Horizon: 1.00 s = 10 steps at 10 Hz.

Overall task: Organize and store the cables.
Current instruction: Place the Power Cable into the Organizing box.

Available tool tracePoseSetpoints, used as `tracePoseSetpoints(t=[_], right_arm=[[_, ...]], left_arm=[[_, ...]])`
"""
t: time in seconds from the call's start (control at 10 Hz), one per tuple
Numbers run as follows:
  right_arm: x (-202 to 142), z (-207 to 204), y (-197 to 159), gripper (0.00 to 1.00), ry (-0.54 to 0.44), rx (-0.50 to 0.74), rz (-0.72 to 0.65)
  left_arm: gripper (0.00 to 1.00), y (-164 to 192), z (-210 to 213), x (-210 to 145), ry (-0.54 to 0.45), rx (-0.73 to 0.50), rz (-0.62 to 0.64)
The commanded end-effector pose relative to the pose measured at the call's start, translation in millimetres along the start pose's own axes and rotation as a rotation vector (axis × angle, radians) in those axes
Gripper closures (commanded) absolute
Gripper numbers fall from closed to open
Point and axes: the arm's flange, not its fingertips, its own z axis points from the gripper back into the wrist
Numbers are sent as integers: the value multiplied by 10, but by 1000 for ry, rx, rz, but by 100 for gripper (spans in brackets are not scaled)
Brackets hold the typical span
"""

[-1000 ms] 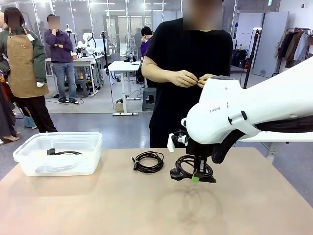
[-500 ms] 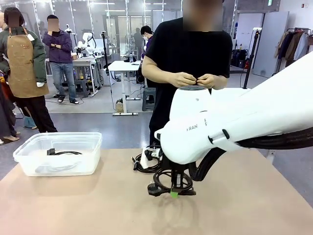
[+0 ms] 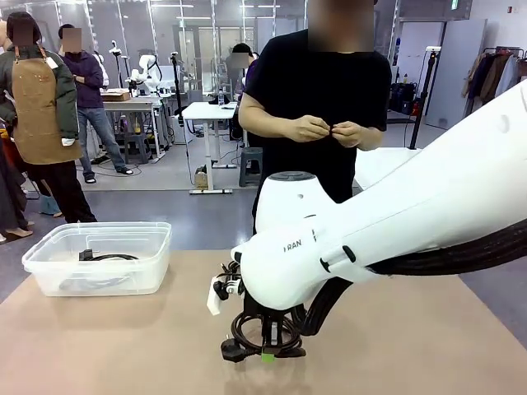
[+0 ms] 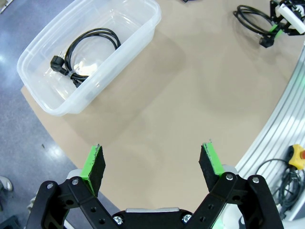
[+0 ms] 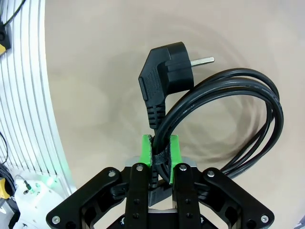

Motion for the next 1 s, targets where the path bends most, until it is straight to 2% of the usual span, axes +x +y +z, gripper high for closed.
tracePoseSetpoints(t=[0.0,0.4,0.5,0.7,0.8,0.9], right_arm=[[102,-22,-28,83,-33,2,-18],[125,-53,-11,83,-43,12,-25],[114,-35,0,77,-38,5,-34],[21,-13,-21,47,-67,14,-43],[-10,13,-21,29,-99,17,-41],[-35,55,4,16,-113,2,-46]], left_arm=[[0,-9,-5,20,-5,-5,12],[0,-9,-5,20,-5,-5,12],[0,-9,-5,20,-5,-5,12],[0,0,0,0,0,0,0],[0,-139,194,5,43,18,-30],[0,-278,224,105,81,20,-36]])
